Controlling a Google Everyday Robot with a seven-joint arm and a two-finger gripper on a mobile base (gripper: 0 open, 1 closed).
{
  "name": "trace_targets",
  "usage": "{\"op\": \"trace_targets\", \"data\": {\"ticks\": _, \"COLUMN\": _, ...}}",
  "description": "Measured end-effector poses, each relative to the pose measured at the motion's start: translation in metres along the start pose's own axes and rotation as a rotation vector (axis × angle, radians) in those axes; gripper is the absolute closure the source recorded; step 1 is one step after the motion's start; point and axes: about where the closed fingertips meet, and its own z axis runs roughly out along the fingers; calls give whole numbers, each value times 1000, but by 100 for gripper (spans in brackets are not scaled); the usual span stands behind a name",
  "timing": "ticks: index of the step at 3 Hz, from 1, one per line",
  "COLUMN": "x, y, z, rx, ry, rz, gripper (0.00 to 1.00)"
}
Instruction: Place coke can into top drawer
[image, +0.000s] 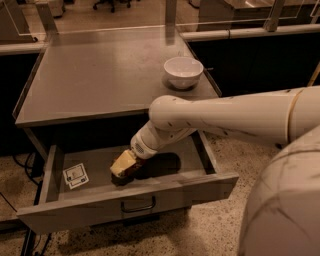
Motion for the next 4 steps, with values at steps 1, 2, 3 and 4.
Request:
{"op": "trace_targets", "data": {"ticks": 1, "x": 3, "y": 0, "z": 13, "rx": 8, "ry": 5, "rz": -8, "gripper": 100}}
{"op": "trace_targets", "data": {"ticks": 2, "x": 5, "y": 0, "z": 23, "rx": 22, "ry": 19, "rz": -18, "gripper": 100}}
{"op": "trace_targets", "data": {"ticks": 3, "x": 9, "y": 0, "z": 31, "rx": 37, "ry": 43, "rz": -24, "gripper": 100}}
{"op": "trace_targets", "data": {"ticks": 4, "x": 9, "y": -1, "z": 40, "rx": 45, "ry": 69, "rz": -36, "gripper": 100}}
